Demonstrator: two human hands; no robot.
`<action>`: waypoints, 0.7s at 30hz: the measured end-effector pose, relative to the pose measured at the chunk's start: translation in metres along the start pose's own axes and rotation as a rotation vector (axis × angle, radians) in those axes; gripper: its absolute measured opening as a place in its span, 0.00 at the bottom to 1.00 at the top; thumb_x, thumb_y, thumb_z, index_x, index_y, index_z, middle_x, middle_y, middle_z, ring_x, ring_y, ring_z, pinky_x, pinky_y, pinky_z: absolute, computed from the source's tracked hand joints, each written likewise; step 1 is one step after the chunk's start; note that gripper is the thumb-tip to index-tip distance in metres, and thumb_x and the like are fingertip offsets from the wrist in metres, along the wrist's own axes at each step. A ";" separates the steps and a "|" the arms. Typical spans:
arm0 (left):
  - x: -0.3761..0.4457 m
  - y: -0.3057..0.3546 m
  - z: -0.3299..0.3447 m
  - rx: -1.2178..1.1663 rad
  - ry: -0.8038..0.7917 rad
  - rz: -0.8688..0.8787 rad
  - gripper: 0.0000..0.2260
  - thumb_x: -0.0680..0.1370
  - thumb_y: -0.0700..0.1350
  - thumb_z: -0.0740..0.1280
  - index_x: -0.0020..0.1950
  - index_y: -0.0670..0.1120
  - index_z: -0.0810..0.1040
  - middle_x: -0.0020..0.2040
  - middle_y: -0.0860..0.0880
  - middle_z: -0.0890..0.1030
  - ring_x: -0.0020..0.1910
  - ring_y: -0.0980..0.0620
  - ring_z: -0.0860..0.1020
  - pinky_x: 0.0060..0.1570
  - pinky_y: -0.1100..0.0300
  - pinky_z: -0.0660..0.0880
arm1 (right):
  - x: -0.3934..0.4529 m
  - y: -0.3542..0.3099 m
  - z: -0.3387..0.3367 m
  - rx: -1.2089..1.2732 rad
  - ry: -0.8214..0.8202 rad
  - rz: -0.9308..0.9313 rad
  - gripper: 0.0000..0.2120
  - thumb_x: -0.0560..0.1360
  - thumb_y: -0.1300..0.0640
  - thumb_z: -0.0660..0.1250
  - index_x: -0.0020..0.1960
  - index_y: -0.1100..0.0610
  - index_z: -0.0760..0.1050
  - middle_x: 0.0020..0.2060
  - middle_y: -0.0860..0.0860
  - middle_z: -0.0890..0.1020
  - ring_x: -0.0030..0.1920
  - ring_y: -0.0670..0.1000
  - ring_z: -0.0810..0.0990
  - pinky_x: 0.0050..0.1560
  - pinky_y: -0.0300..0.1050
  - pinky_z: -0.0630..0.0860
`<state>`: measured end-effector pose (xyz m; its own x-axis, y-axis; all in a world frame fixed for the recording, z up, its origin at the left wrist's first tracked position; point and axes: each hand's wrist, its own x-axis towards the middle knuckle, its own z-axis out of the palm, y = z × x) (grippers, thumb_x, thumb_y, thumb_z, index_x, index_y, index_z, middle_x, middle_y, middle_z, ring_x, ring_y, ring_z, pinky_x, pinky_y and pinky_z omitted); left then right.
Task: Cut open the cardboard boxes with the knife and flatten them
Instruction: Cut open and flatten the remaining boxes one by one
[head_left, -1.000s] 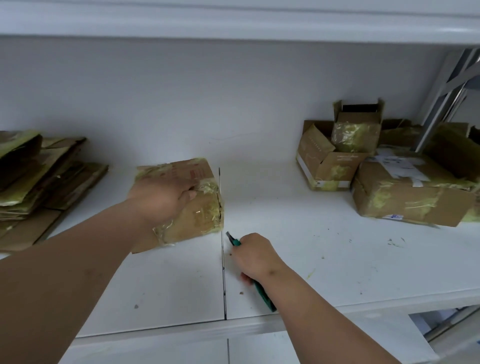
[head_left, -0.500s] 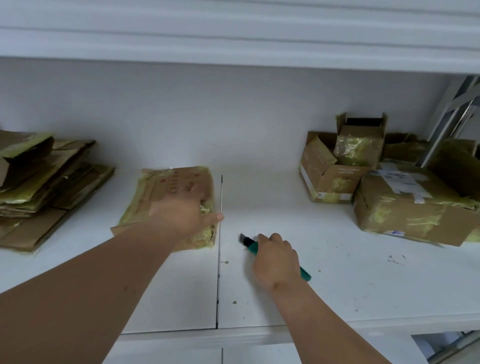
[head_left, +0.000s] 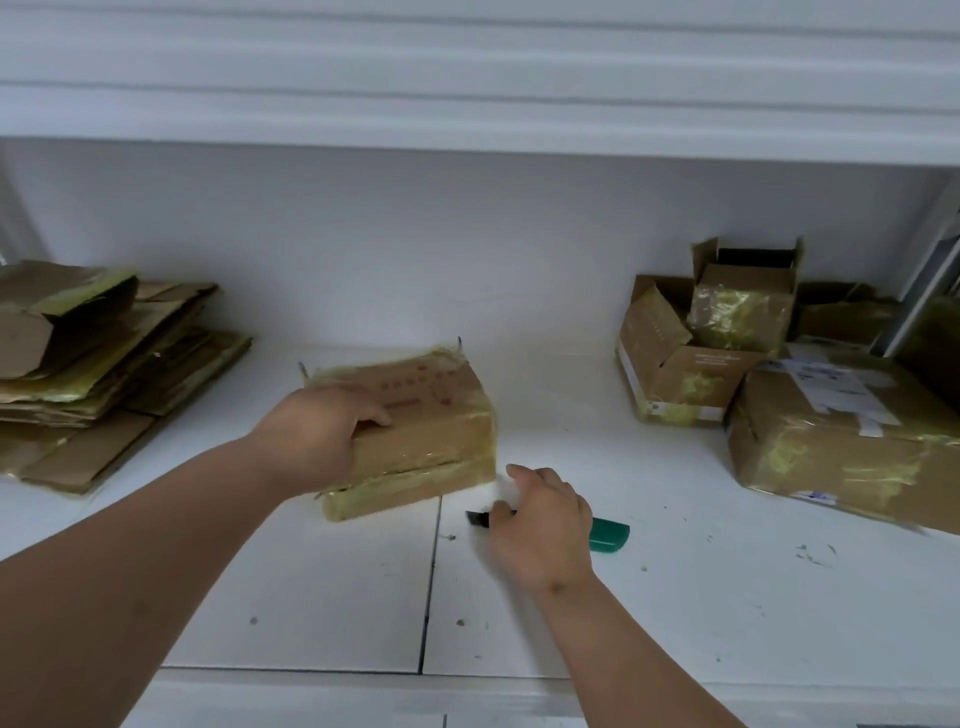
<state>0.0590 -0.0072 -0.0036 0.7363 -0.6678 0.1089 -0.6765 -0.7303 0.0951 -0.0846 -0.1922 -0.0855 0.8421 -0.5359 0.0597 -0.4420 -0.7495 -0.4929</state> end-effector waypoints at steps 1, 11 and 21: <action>-0.004 -0.005 0.001 0.012 0.046 -0.026 0.24 0.73 0.37 0.65 0.65 0.58 0.78 0.64 0.56 0.77 0.62 0.52 0.74 0.60 0.59 0.71 | 0.002 -0.002 0.000 0.038 0.000 0.004 0.23 0.79 0.53 0.60 0.74 0.49 0.66 0.67 0.49 0.72 0.66 0.53 0.71 0.69 0.48 0.62; -0.024 -0.014 0.027 0.102 0.091 -0.060 0.28 0.76 0.54 0.65 0.74 0.60 0.60 0.73 0.56 0.63 0.68 0.50 0.64 0.66 0.52 0.69 | 0.006 -0.035 0.013 0.452 0.010 0.021 0.07 0.80 0.55 0.61 0.56 0.47 0.73 0.54 0.45 0.79 0.54 0.50 0.80 0.53 0.45 0.76; -0.023 -0.012 0.024 0.198 0.075 -0.033 0.31 0.75 0.59 0.66 0.75 0.58 0.58 0.71 0.56 0.65 0.66 0.51 0.65 0.59 0.54 0.75 | 0.010 -0.043 0.016 0.418 0.118 0.135 0.07 0.80 0.50 0.63 0.46 0.52 0.69 0.48 0.47 0.77 0.41 0.49 0.76 0.41 0.44 0.68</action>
<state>0.0505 0.0133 -0.0304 0.7497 -0.6359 0.1832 -0.6303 -0.7705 -0.0952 -0.0520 -0.1594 -0.0781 0.7334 -0.6773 0.0575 -0.3624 -0.4611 -0.8100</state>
